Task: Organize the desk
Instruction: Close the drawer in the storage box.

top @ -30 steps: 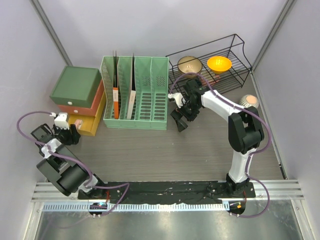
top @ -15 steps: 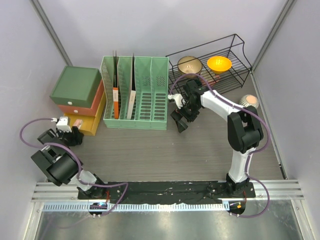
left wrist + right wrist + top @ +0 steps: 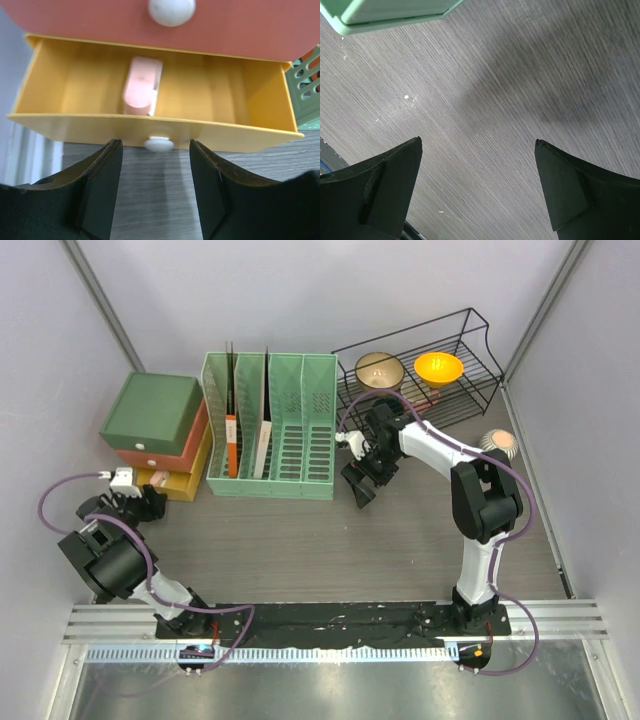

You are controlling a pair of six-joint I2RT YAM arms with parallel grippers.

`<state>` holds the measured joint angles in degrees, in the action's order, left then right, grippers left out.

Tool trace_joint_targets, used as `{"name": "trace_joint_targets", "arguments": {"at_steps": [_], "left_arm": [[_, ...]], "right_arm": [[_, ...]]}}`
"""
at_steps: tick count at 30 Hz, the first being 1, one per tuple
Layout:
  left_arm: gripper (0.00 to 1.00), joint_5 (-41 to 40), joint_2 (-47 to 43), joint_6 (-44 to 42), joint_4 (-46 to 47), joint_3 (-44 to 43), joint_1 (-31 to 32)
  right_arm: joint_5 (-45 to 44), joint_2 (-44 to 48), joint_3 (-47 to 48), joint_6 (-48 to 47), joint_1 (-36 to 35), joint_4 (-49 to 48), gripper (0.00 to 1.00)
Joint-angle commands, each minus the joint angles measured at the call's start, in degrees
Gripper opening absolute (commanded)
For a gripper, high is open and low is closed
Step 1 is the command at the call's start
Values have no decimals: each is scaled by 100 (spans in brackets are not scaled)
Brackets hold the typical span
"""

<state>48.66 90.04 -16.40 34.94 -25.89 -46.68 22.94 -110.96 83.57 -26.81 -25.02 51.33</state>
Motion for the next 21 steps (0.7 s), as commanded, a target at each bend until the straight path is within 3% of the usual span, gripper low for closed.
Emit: {"name": "trace_joint_targets", "arguments": {"at_steps": [1, 21], "left_arm": [[60, 170, 172, 59, 575, -136, 273], [61, -427, 93, 401, 1103, -92, 1160]], "right_arm": [[79, 57, 72, -79, -21, 61, 100], [88, 39, 63, -132, -12, 96, 100]]}}
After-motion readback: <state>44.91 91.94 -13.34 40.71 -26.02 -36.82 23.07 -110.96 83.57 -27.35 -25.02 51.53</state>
